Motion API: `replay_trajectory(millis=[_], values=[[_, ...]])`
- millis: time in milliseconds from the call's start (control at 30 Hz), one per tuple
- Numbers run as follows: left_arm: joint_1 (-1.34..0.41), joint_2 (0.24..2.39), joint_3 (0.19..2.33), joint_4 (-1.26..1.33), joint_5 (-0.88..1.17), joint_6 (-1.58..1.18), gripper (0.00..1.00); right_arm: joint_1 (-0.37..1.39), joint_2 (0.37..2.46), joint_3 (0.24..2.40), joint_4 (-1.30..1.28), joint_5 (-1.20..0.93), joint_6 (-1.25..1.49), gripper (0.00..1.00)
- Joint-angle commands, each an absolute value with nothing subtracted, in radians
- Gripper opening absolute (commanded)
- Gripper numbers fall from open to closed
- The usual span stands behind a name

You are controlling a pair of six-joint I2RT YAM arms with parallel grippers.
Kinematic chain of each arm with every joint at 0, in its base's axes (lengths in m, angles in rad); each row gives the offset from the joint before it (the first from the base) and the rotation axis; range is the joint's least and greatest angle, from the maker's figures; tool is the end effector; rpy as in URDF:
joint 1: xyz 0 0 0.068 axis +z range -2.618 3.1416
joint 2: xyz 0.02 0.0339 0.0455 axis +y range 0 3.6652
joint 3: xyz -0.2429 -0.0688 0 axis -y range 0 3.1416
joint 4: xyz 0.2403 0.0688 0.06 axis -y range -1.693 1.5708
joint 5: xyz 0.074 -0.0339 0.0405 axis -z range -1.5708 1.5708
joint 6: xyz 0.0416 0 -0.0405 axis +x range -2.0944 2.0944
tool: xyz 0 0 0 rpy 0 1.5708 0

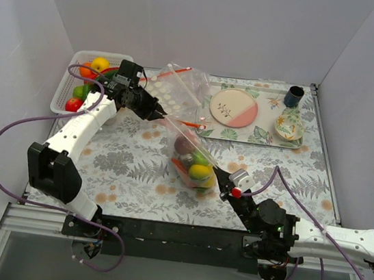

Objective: Place the food in the zip-top bag and seal the zipper
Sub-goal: Zip the zipper food storage bag at the center of the board, then place the zipper food storage bag at the center of the board.

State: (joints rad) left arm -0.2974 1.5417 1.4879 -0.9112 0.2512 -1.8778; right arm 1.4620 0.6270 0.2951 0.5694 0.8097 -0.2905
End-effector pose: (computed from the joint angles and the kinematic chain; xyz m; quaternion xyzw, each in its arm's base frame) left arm 0.3041 -0.1040 0.3093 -0.6465 0.6929 -0.3176 0.0316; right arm 0.0484 0.1656 0.2586 -0.2386 0.6016 0.1964 0.7366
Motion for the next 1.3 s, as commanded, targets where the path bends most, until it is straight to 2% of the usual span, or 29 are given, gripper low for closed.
replay_trajectory(millis=[0,1000,1067,1100,1167,1200,1267], values=[[-0.247,1.56,1.528,-0.833,0.146,-1.858,0.0,1.476,0.58,0.293,0.612,0.861,-0.293,0.01],[-0.249,1.606,1.56,-0.746,0.225,-1.799,0.01,1.476,0.515,0.311,0.578,0.896,-0.324,0.01],[-0.247,1.614,1.575,-0.738,0.235,-1.777,0.07,1.476,0.52,0.318,0.574,0.89,-0.322,0.01],[-0.248,1.615,1.58,-0.739,0.245,-1.767,0.24,1.476,0.531,0.319,0.574,0.887,-0.322,0.01],[-0.248,1.611,1.585,-0.733,0.25,-1.737,0.49,1.476,0.552,0.33,0.572,0.865,-0.321,0.01],[-0.249,1.603,1.582,-0.73,0.25,-1.73,0.67,1.476,0.584,0.336,0.571,0.855,-0.318,0.01],[-0.249,1.579,1.581,-0.722,0.244,-1.701,0.83,1.476,0.65,0.363,0.565,0.795,-0.282,0.01]])
